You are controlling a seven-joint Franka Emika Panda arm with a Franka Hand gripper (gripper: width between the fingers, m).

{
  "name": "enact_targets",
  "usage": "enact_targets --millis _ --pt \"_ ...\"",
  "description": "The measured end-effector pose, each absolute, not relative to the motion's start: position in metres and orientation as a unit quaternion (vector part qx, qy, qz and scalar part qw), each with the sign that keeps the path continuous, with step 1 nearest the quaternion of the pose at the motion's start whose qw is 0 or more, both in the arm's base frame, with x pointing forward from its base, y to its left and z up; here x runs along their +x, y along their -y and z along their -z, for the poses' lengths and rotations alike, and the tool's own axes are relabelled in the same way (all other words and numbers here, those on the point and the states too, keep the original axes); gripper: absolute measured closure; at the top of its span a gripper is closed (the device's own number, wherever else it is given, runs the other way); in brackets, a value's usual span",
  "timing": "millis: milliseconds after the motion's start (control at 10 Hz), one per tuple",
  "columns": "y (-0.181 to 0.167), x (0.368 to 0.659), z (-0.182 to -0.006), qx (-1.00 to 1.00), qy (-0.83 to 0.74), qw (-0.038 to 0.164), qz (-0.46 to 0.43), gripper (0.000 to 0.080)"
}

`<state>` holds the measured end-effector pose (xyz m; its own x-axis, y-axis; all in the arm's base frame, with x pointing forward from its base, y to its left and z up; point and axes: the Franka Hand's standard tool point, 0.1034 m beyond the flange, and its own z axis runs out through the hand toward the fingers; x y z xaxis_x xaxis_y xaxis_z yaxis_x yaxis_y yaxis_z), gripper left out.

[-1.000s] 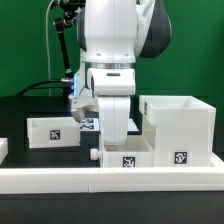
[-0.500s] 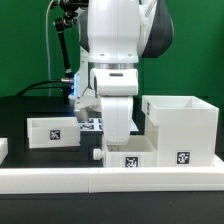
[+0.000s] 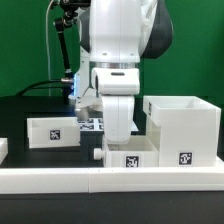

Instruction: Assemble drawer

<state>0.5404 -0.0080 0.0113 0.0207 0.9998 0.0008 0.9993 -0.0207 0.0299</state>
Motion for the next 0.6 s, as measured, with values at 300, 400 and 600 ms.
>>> enact_targets --millis 300,400,600 --pt "0.0088 0.5404 -0.0112 0.715 -0.699 0.01 -0.011 0.0758" --pt "0.0087 0.5404 -0.0112 0.715 -0.699 0.01 -0.011 0.0758" --pt "0.0047 0.5421 -0.0121 0.714 -0.7 0.012 -0.011 0.0758"
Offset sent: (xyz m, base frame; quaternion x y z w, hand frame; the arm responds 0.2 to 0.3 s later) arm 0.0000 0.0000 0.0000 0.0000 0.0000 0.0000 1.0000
